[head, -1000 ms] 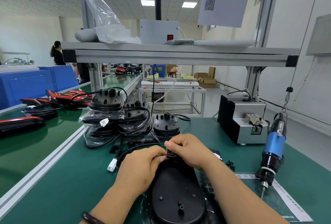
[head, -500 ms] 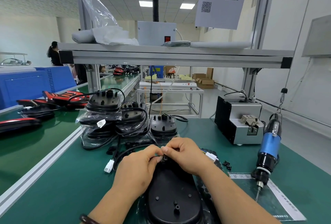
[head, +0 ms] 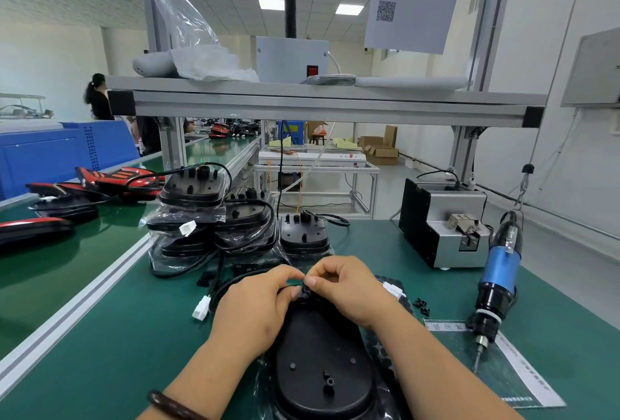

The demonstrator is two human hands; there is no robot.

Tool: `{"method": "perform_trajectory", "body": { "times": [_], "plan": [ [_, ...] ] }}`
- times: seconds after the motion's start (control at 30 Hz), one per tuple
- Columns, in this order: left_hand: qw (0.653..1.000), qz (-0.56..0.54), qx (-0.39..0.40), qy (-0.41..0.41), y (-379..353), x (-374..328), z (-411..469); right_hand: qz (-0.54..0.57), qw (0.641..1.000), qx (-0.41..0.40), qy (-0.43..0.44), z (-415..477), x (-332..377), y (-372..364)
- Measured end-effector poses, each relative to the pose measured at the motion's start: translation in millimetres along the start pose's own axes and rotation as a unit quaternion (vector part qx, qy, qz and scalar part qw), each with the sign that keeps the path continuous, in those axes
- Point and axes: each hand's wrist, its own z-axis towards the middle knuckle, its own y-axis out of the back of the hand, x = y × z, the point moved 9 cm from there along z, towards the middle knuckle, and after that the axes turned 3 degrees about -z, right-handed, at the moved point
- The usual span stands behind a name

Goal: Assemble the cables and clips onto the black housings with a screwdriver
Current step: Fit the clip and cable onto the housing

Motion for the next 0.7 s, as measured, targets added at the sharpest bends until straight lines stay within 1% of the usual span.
{"method": "perform_trajectory", "body": {
  "times": [0.17, 0.37, 0.47, 0.57, 0.7],
  "plan": [
    [0.999, -0.032, 0.003, 0.015, -2.7, 3.8, 0.4, -0.058, 0.998, 0.002, 0.001, 2.9, 1.8, -2.9],
    [0.987, -0.133, 0.074, 0.056, -16.0, 9.7, 13.0, -0.109, 0.994, 0.013, 0.011, 3.8, 3.9, -9.8],
    [0.984, -0.133, 0.105, 0.056, -19.2, 10.1, 17.9, -0.117, 0.993, 0.016, -0.004, 4.8, 1.9, -12.4],
    [0.98, -0.145, 0.122, 0.057, -19.5, 11.5, 17.1, -0.149, 0.989, 0.016, -0.007, 5.6, 2.2, -13.0],
    [0.969, -0.182, 0.165, 0.029, -26.1, 2.3, 9.5, -0.141, 0.99, -0.003, 0.001, 4.2, 4.2, -8.5]
  ]
}}
